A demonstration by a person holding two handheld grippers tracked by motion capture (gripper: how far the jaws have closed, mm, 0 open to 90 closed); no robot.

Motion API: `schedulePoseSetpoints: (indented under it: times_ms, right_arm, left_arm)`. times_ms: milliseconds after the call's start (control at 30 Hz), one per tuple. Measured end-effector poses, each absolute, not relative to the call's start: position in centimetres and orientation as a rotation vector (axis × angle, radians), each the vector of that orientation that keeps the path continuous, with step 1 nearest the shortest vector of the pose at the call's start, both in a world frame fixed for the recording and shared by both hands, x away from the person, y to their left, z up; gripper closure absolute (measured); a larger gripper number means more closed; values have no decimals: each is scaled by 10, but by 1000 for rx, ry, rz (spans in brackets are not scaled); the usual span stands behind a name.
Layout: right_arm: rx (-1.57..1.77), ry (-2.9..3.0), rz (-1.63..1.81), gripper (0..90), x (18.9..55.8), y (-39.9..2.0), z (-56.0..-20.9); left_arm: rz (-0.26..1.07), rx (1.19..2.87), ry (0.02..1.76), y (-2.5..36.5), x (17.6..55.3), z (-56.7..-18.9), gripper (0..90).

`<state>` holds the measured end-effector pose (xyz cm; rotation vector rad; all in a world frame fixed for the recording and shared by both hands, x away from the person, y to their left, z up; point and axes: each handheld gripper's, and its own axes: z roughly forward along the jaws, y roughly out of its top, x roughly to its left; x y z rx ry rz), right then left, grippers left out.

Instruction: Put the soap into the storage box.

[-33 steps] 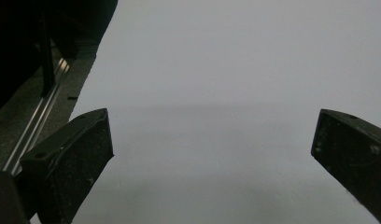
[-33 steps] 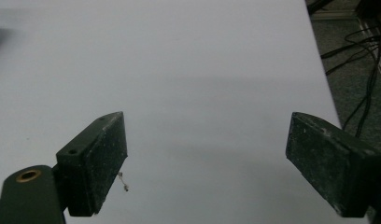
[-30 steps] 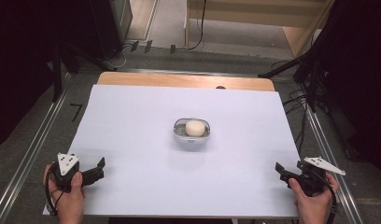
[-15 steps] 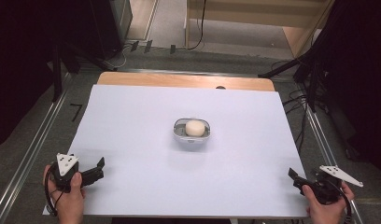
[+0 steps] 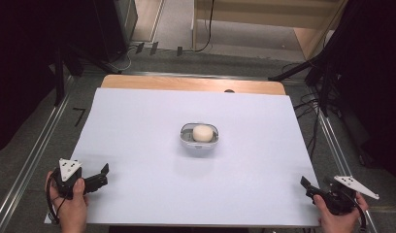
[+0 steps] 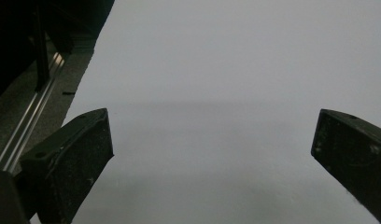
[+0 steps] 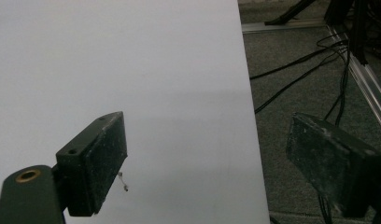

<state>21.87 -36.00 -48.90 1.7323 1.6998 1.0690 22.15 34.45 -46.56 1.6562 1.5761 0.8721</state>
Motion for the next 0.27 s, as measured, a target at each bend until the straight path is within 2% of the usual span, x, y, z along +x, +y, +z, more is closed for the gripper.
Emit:
schedulePoseSetpoints:
  times_ms: [267]
  right_arm:
    - [1737, 1683, 1101, 131, 218, -363, -490]
  left_arm:
    - [880, 1666, 1591, 343, 223, -466, 0]
